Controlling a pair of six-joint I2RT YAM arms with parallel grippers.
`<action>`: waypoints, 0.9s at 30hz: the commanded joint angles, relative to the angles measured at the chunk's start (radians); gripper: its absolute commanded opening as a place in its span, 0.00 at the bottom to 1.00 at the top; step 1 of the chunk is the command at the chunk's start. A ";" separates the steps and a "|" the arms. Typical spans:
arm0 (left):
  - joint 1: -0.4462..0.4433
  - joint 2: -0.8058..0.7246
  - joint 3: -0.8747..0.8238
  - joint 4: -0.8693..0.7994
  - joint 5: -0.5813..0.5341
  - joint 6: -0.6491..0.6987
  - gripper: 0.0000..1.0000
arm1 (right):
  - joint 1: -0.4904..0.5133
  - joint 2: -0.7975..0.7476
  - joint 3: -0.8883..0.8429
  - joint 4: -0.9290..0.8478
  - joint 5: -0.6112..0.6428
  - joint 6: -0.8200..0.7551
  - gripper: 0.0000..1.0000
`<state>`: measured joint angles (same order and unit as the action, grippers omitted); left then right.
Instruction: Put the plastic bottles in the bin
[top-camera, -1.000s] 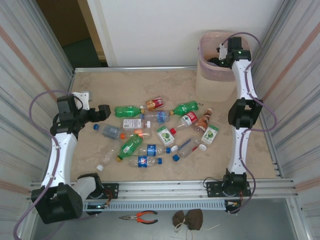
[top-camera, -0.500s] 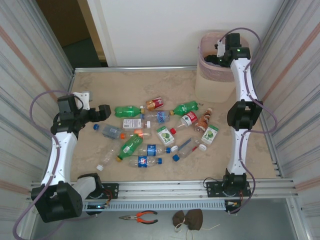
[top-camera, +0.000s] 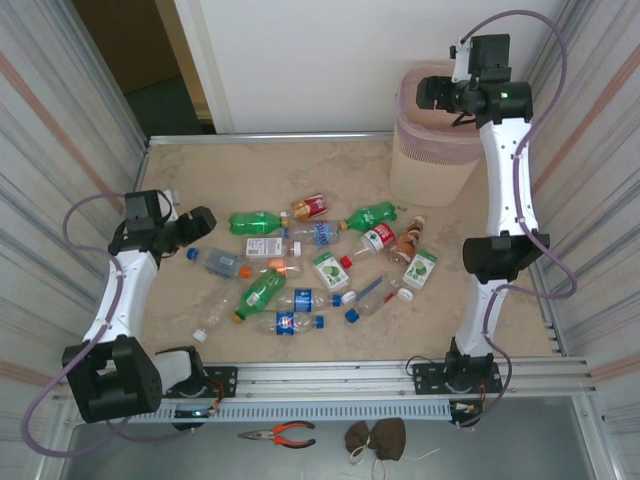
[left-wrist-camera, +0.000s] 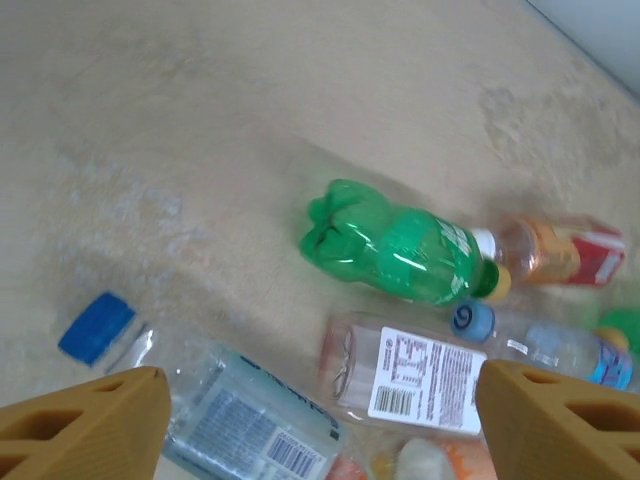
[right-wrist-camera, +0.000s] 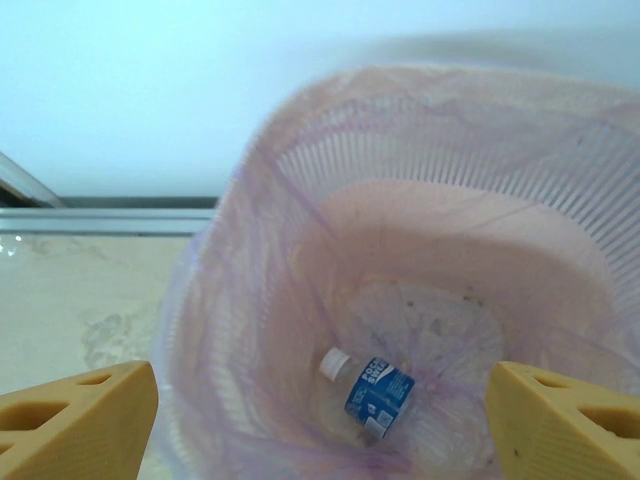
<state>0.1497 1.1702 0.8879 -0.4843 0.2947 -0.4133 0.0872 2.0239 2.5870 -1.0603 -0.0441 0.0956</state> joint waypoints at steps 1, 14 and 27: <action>0.007 0.042 0.008 -0.068 -0.087 -0.219 0.79 | 0.047 -0.060 0.009 -0.028 0.084 -0.022 0.84; 0.043 0.218 0.001 -0.123 -0.112 -0.511 0.79 | 0.218 -0.261 -0.271 -0.026 0.228 -0.059 0.85; 0.113 0.414 0.064 -0.078 -0.071 -0.522 0.66 | 0.281 -0.314 -0.364 -0.032 0.260 -0.046 0.85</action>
<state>0.2478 1.5520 0.9157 -0.5735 0.2085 -0.9215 0.3538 1.7496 2.2272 -1.0832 0.1879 0.0582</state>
